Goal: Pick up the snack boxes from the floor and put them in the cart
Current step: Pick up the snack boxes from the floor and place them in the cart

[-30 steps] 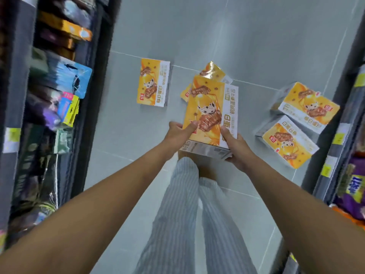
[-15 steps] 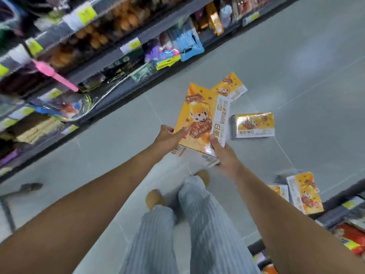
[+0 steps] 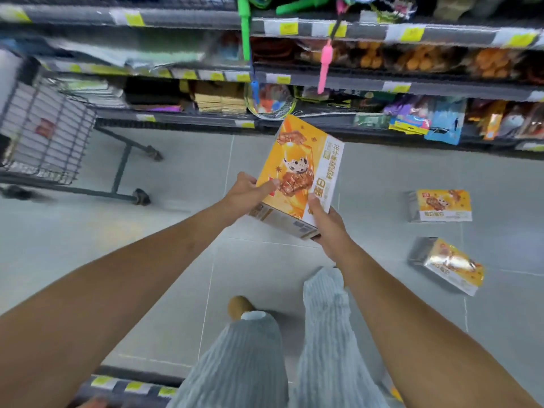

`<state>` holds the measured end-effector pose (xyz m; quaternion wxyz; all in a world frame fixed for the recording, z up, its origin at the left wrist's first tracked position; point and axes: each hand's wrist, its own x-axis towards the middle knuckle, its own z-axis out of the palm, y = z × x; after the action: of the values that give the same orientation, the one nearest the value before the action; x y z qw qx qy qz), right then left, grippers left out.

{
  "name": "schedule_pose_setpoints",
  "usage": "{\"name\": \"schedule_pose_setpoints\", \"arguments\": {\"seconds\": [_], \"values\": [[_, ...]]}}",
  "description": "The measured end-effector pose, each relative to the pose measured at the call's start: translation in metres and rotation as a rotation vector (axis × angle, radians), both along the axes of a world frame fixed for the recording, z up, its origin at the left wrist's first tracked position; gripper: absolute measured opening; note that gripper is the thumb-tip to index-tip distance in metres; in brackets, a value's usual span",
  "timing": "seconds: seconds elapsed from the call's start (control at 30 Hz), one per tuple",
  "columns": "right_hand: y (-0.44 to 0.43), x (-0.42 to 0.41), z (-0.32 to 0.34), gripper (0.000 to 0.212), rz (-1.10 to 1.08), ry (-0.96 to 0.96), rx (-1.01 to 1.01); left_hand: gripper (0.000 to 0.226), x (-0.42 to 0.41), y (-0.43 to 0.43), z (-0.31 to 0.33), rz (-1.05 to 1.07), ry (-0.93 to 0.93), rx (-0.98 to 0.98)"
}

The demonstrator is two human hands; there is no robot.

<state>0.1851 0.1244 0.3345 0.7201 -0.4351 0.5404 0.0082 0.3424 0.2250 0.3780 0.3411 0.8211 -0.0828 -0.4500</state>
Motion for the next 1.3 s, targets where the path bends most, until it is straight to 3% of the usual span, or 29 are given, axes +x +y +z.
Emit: {"name": "schedule_pose_setpoints", "arguments": {"seconds": [0.07, 0.13, 0.3, 0.47, 0.53, 0.73, 0.87, 0.93, 1.3], "values": [[0.044, 0.033, 0.012, 0.039, 0.073, 0.008, -0.014, 0.036, 0.026, 0.053, 0.015, 0.043, -0.02, -0.024], [0.075, 0.063, 0.022, 0.04, 0.137, 0.004, -0.023, 0.032, 0.047, 0.093, 0.026, 0.096, -0.041, -0.039], [0.16, 0.16, 0.057, 0.032, 0.318, -0.016, -0.073, 0.043, 0.113, 0.211, 0.045, 0.284, -0.067, -0.041], [0.216, 0.234, 0.084, 0.033, 0.465, -0.069, -0.127, 0.047, 0.164, 0.281, 0.059, 0.478, -0.114, -0.052], [0.233, 0.263, 0.094, 0.036, 0.511, -0.065, -0.144, 0.059, 0.184, 0.304, 0.066, 0.528, -0.1, -0.053], [0.272, 0.364, 0.12, 0.041, 0.653, -0.1, -0.203, 0.089, 0.264, 0.35, 0.098, 0.614, -0.172, -0.08], [0.288, 0.433, 0.134, 0.05, 0.718, -0.16, -0.22, 0.049, 0.32, 0.367, 0.115, 0.685, -0.183, -0.097], [0.298, 0.469, 0.138, 0.051, 0.753, -0.167, -0.203, 0.042, 0.353, 0.377, 0.119, 0.727, -0.195, -0.071], [0.329, 0.609, 0.14, 0.067, 0.769, -0.089, -0.108, 0.055, 0.471, 0.405, 0.116, 0.889, -0.075, -0.086]]}}
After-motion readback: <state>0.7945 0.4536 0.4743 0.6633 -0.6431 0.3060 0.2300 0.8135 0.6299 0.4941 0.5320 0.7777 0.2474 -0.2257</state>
